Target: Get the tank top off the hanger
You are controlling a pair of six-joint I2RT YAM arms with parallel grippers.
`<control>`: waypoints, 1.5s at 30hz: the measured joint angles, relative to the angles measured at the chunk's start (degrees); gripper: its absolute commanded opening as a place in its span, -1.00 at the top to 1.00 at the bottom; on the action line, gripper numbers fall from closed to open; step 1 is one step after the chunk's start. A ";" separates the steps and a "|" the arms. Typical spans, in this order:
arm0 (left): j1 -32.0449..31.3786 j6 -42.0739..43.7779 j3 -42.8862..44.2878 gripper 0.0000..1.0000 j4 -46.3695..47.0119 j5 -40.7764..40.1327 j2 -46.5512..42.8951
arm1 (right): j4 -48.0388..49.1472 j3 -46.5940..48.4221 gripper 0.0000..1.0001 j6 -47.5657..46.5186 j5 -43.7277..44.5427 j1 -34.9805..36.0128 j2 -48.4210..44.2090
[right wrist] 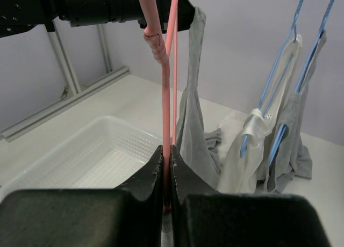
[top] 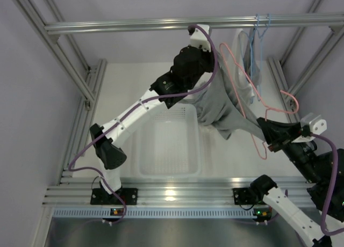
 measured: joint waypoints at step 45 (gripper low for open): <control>-6.93 -15.39 -45.48 -0.98 8.98 16.59 -13.44 | 19.74 0.07 1.00 6.08 14.16 0.02 17.25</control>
